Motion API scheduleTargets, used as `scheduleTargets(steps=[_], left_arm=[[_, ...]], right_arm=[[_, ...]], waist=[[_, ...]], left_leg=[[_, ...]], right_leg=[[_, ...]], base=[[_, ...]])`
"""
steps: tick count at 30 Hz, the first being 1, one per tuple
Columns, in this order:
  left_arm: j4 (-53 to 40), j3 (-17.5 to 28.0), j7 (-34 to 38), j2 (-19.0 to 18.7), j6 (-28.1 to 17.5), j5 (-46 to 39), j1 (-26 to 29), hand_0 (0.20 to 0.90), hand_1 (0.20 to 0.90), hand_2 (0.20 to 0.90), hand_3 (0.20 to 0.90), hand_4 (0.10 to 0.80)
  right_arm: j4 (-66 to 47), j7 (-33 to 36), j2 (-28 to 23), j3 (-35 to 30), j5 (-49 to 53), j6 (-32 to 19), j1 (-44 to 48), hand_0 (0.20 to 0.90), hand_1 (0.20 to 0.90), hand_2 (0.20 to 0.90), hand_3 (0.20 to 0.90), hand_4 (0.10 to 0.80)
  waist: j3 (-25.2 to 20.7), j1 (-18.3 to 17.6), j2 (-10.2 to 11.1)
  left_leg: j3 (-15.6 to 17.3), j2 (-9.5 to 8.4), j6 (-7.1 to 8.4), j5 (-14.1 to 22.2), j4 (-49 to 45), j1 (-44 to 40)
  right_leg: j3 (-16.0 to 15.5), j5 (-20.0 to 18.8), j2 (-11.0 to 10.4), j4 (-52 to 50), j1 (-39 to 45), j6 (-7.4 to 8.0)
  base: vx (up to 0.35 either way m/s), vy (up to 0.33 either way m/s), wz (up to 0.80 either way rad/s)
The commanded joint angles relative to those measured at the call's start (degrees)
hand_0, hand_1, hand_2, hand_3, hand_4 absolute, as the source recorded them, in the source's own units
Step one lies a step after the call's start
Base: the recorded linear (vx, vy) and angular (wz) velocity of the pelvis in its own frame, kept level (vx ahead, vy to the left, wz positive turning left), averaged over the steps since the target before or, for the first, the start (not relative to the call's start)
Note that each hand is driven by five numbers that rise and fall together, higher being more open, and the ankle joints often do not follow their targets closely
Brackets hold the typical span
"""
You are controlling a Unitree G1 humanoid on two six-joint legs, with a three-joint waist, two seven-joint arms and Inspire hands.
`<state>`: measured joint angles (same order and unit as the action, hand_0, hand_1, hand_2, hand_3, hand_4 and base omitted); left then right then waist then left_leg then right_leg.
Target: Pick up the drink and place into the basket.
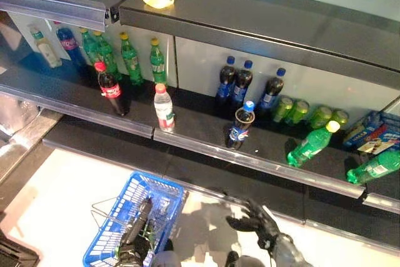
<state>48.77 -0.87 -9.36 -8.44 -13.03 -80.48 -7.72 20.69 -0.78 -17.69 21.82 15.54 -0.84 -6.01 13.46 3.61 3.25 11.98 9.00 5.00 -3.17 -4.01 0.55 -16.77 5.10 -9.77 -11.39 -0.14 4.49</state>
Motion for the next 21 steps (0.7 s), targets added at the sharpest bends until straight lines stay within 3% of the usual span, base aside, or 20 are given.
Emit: scheduleTargets(steps=[1,8,12,13,21], left_arm=[[-14.5,2.0,-5.5,-3.1,-7.7,0.8,3.2,0.3,0.3,0.3,0.2,0.1],[-14.6,2.5,-6.0,-1.3,-5.8,4.3,-1.0,0.3,0.3,0.3,0.2,0.1],[-14.2,2.7,-6.1,-1.1,-5.7,4.9,-1.1,0.3,0.3,0.3,0.2,0.1],[-13.4,2.4,-6.0,-0.6,-5.8,5.3,-1.0,0.3,0.3,0.3,0.2,0.1],[-11.8,2.6,-7.7,0.5,-4.7,7.2,-3.8,0.3,0.3,0.3,0.2,0.1]], right_arm=[[-10.9,-3.0,-8.1,-2.3,-3.6,-4.2,0.7,0.9,0.9,0.9,0.9,0.8],[-28.8,-7.6,-14.1,-9.3,4.2,-13.4,-0.4,0.9,0.9,0.9,0.9,0.8],[-30.2,-7.6,-14.2,-10.3,5.7,-15.2,0.2,0.9,0.9,0.9,0.9,0.8],[-33.2,-4.2,-13.9,-12.7,6.6,-18.3,1.8,0.9,0.9,0.9,0.9,0.8],[-39.3,8.0,-12.7,-19.5,2.5,-23.3,1.7,0.9,0.9,0.9,0.9,0.8]], waist=[[-1.4,0.1,-0.3],[-2.7,0.2,0.3],[-2.9,0.1,0.1],[-3.2,-0.2,-0.5],[-4.3,-1.3,-2.4]], left_leg=[[-3.3,1.9,1.31,-1.0,-5.1,5.5],[-3.5,2.85,1.66,-2.4,-1.9,4.1],[-3.4,2.94,1.72,-2.4,-1.8,3.9],[-3.1,3.15,1.8,-2.2,-1.8,3.6],[-2.1,3.13,1.71,-1.5,-2.4,2.8]], right_leg=[[1.2,-2.3,-1.1,2.2,4.0,1.2],[0.7,-2.2,0.4,3.5,5.2,0.71],[0.7,-2.0,0.5,3.4,5.2,0.64],[0.7,-1.6,0.6,3.0,5.1,0.38],[1.6,-0.4,0.7,1.9,5.3,-0.15]], base=[[-0.013,-0.099,0.03],[-0.001,-0.054,0.07],[0.001,0.008,0.0],[0.0,0.0,0.0],[0.042,0.057,0.0]])
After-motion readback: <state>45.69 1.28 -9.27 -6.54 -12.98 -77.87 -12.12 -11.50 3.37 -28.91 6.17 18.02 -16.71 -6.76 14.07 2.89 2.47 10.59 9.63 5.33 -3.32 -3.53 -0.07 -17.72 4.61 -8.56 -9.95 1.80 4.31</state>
